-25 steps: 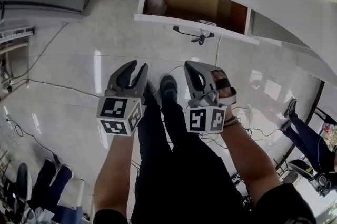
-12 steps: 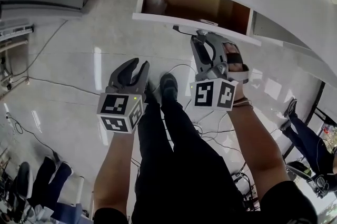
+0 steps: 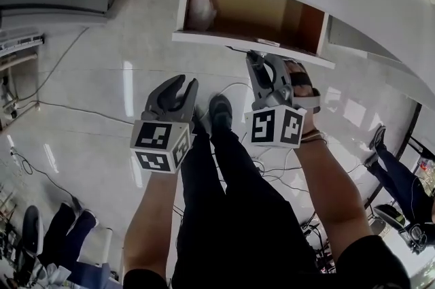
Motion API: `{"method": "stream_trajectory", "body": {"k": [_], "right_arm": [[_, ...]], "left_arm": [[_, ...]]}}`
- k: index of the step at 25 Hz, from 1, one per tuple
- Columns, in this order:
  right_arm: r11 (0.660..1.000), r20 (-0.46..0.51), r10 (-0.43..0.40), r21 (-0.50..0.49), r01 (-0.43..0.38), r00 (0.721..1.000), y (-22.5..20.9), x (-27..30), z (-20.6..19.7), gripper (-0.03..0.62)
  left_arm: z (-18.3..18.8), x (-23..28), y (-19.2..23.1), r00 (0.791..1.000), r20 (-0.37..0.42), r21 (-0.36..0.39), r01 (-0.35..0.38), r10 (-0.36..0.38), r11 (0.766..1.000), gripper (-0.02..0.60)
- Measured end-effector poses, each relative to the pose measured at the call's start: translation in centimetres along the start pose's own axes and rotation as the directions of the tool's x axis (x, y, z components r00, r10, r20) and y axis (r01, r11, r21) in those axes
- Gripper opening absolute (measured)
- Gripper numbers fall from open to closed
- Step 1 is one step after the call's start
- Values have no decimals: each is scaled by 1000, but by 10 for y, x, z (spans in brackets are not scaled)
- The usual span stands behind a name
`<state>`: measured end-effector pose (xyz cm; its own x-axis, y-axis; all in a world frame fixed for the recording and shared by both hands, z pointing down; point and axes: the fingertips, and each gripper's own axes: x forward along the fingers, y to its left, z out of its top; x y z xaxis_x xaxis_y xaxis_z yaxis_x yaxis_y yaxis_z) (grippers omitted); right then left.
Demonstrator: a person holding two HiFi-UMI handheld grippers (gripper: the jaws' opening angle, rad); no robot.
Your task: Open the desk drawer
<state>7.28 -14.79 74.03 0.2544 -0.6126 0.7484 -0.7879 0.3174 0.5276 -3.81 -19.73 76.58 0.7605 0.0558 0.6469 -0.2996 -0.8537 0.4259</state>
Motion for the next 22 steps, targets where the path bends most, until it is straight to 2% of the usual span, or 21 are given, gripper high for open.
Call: {"method": "stream_trajectory", "body": {"k": [11,14,19,22], "right_arm": [[1000,-20,0,26,1,1000,41,-3,13,32],[999,-23,-38,4,38,999,53,2,7,31],[988,8,-148,-35,148,989,75,20,-2,31],[984,17,-169,-52,169,986,85,29,-10,31]], "left_arm": [[-20,-8,40,999,-46,1,-13,13,1000,98],[-26,-6,43,998,-62,-1,-7,7,1000,97],[-31,-4,52,997,-81,14,5,-4,1000,94],[-28,0,54,996,-85,25,10,-8,1000,92]]}}
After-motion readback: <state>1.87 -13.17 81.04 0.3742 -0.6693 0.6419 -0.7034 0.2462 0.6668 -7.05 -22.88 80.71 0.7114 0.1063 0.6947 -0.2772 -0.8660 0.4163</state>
